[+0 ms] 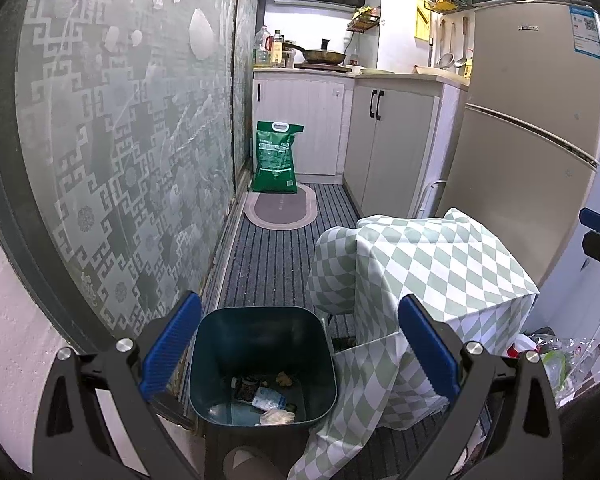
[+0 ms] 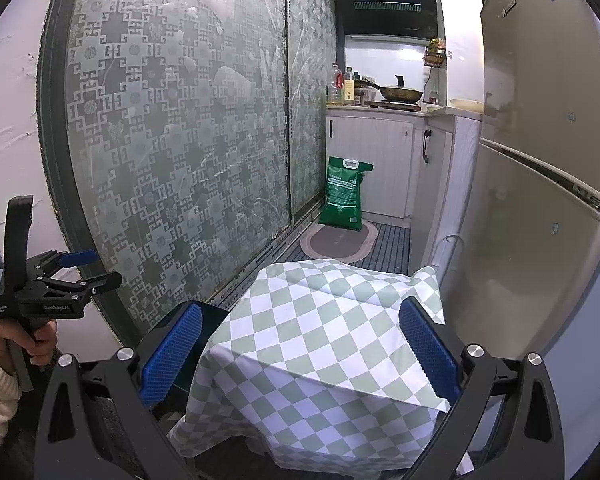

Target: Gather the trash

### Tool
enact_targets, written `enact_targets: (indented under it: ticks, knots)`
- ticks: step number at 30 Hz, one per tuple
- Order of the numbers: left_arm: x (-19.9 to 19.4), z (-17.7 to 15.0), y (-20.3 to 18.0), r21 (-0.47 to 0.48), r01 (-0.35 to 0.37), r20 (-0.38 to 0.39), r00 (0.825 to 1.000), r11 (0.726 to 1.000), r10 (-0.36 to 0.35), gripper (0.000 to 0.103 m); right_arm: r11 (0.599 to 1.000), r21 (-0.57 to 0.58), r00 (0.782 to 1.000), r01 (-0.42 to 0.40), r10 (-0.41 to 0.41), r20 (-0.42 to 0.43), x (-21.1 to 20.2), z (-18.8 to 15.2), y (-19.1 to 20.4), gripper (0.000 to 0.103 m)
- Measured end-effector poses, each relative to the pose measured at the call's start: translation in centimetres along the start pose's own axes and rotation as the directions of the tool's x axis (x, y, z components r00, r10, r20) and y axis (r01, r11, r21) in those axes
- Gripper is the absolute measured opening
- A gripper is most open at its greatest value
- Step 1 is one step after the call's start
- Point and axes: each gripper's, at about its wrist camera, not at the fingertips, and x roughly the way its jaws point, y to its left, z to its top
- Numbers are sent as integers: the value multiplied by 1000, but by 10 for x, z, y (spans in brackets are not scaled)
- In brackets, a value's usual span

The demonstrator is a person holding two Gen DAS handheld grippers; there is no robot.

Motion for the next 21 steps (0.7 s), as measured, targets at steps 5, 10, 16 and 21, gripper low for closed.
enact_targets:
  ticks: [5, 10, 16, 21]
  knots:
    - [0, 0, 0, 5, 1, -6, 1000, 1000, -1, 100, 1000, -1, 1000, -1, 1, 0, 0, 0, 2, 100]
    - [0, 0, -1, 6, 2, -5, 1000, 1000, -2, 100, 1000, 0, 1000, -1, 1, 1, 0, 0, 2, 100]
    - [0, 0, -2, 5, 2, -7, 1000, 1000, -2, 100, 1000, -2, 1000, -1, 1, 0, -1, 0, 1, 100]
    - [1, 0, -2, 10, 1, -7, 1000, 1000, -1, 100, 1000, -2, 1000, -1, 1, 1, -1, 0, 2, 100]
